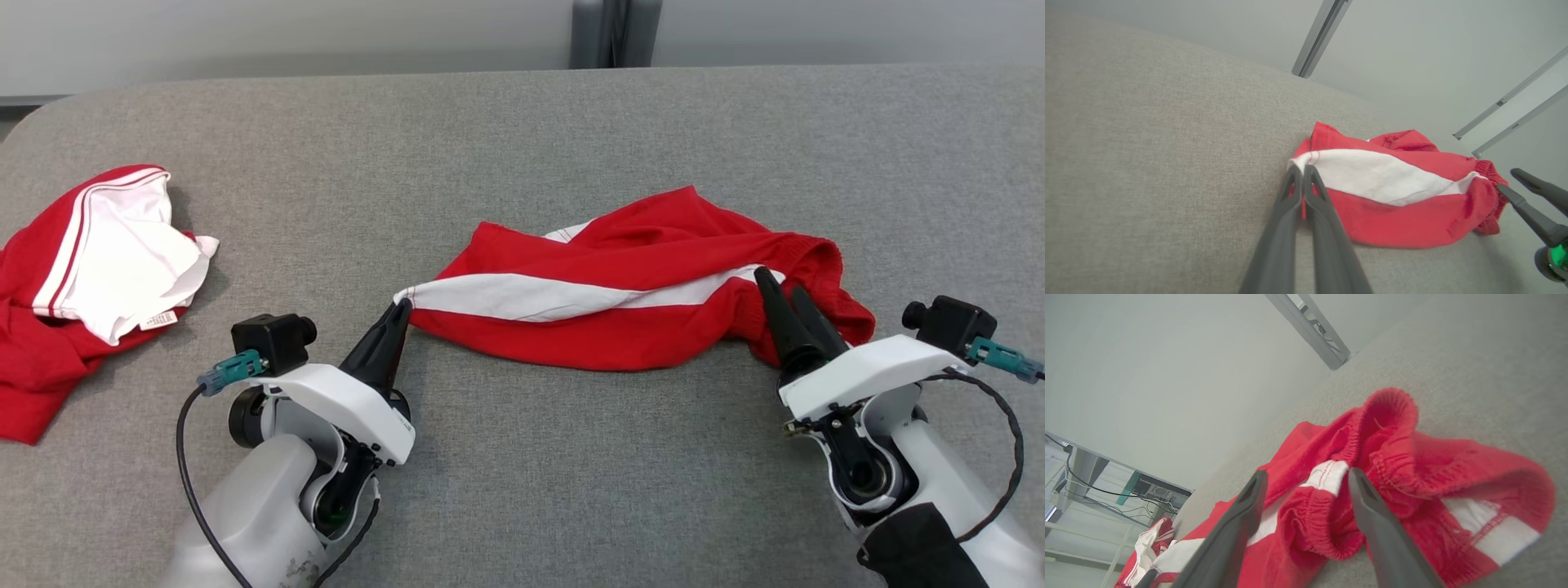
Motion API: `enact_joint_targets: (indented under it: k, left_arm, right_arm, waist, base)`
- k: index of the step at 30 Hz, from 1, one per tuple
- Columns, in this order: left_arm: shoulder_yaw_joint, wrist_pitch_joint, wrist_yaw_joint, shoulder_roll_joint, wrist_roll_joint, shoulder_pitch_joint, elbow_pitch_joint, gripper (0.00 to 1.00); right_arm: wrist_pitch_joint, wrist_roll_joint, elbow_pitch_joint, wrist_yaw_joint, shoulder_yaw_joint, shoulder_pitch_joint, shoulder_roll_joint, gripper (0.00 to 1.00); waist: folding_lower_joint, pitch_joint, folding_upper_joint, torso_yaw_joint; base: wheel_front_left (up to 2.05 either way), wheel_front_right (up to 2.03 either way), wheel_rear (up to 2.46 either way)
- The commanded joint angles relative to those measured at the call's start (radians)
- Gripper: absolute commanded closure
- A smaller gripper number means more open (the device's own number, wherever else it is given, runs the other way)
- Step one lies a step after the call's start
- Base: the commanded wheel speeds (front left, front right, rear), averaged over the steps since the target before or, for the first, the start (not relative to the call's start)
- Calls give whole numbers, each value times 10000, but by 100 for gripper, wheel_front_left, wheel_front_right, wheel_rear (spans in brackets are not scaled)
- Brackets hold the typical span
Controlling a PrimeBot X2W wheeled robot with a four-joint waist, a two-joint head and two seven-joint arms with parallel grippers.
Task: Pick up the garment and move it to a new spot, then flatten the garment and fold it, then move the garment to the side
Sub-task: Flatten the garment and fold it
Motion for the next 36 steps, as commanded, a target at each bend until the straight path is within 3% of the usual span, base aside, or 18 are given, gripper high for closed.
enact_joint_targets:
  k: [1, 10, 12, 13, 14, 16, 27, 36]
  left_arm:
    - [-24, -48, -16, 39, 81, -192, 5, 100]
    - [-50, -58, -16, 46, 98, -265, -20, 100]
    - [13, -59, -16, 52, 143, -284, -44, 100]
    - [36, -59, -16, 49, 161, -285, -52, 100]
    - [54, -60, -16, 46, 176, -287, -62, 100]
    - [86, -60, -17, 32, 198, -281, -73, 100]
    - [348, -60, -17, -22, 350, -95, -105, 100]
    - [1125, -62, -17, -119, 715, 304, -332, 100]
  right_arm:
    - [100, 266, 120, 3, 38, -188, -95, 0]
    - [317, 1230, 824, 3, 361, -745, -206, 0]
    - [356, 1401, 945, 3, 514, -847, -242, 23]
    - [357, 1475, 964, 4, 573, -873, -253, 51]
    - [371, 1531, 983, 4, 633, -891, -261, 61]
    - [375, 1632, 987, 3, 749, -936, -302, 100]
    - [-192, 1896, 742, 3, 1291, -890, -630, 100]
    - [-173, 2062, -414, 4, 1730, -433, -1379, 100]
  waist:
    - [0, 43, 0, 56]
    - [0, 151, 0, 230]
    - [0, 177, 0, 250]
    - [0, 183, 0, 253]
    - [0, 193, 0, 253]
    - [0, 205, 0, 259]
    - [0, 76, 0, 203]
    - [0, -421, 0, 106]
  base:
    - [0, 0, 0]
    - [0, 0, 0]
    - [0, 0, 0]
    - [0, 0, 0]
    - [0, 0, 0]
    - [0, 0, 0]
    - [0, 0, 0]
    - [0, 0, 0]
